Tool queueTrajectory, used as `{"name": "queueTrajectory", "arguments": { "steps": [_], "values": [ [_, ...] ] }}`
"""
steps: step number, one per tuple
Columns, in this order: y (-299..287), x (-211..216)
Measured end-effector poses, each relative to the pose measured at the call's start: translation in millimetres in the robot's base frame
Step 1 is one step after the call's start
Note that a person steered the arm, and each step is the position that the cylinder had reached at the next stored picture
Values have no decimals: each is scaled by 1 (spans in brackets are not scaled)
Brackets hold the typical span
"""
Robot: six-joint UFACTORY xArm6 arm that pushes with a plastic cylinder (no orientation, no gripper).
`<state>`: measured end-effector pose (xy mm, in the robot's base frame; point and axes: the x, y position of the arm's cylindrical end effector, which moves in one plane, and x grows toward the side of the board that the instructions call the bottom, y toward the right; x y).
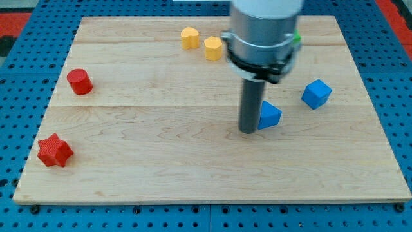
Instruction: Slide the blue triangle and blue cube towards the left
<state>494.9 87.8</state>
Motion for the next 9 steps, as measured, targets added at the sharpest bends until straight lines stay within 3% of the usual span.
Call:
{"name": "queueTrajectory", "arguments": {
  "steps": [3,4,5,9],
  "values": [
    [27,-33],
    [-30,-62],
    [-25,-137],
    [27,-148]
  ]
}}
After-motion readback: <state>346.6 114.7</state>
